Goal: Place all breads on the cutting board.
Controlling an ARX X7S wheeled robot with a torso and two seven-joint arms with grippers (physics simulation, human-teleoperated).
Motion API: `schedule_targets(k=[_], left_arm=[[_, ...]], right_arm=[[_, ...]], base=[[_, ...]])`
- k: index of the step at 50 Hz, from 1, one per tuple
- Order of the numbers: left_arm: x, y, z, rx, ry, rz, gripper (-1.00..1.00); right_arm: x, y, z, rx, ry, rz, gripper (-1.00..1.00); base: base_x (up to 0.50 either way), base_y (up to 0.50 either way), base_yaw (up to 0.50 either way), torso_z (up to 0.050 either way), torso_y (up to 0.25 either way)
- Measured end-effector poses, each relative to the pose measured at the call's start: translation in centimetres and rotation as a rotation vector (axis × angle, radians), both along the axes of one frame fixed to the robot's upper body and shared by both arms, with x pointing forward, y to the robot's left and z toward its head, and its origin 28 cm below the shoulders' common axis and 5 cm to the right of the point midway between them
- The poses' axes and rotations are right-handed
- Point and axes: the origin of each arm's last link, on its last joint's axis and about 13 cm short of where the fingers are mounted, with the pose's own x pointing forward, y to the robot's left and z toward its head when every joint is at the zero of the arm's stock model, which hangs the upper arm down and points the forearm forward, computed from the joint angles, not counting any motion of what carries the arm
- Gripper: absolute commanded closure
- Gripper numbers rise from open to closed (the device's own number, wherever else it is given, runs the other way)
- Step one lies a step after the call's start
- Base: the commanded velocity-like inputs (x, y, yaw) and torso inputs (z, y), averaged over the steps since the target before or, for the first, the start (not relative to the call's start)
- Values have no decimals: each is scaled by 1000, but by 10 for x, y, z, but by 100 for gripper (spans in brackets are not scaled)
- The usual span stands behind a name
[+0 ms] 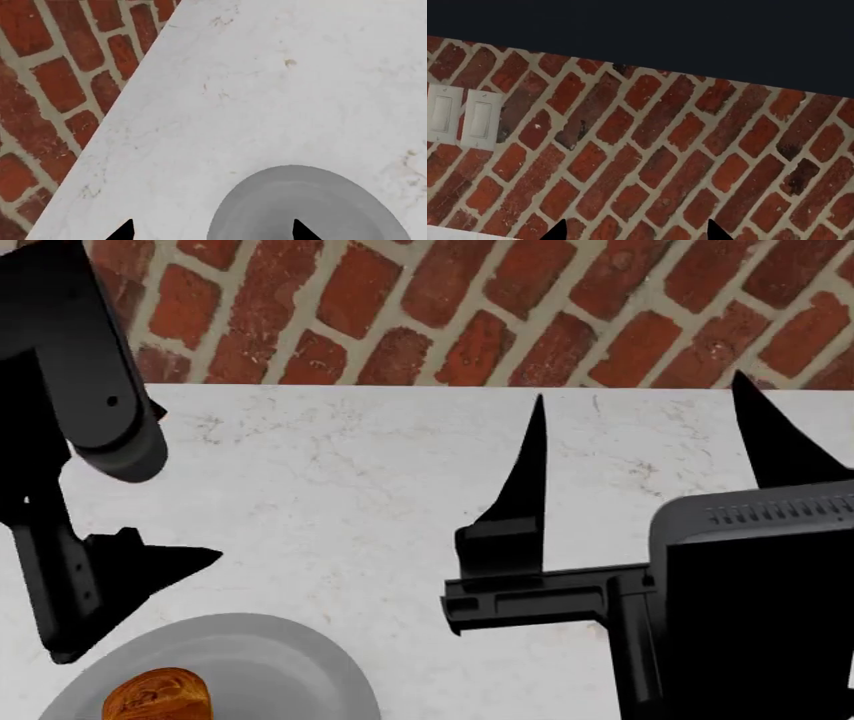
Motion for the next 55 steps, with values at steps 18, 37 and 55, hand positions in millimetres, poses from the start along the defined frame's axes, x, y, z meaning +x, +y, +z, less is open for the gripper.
schedule_targets(k=[18,37,55], left_arm=[[14,5,-13,109,210,-118,-100],[20,7,-43,155,332,-142,-100],[27,14,-57,160,369,-93,-100]], right_arm=[[1,-2,-3,8,3,-6,-100],[1,-4,-4,14,0,-15,-100],[2,-4,-5,19,2,-16,-100]], base=[[0,0,0,0,0],[0,0,0,0,0],[0,0,0,0,0]])
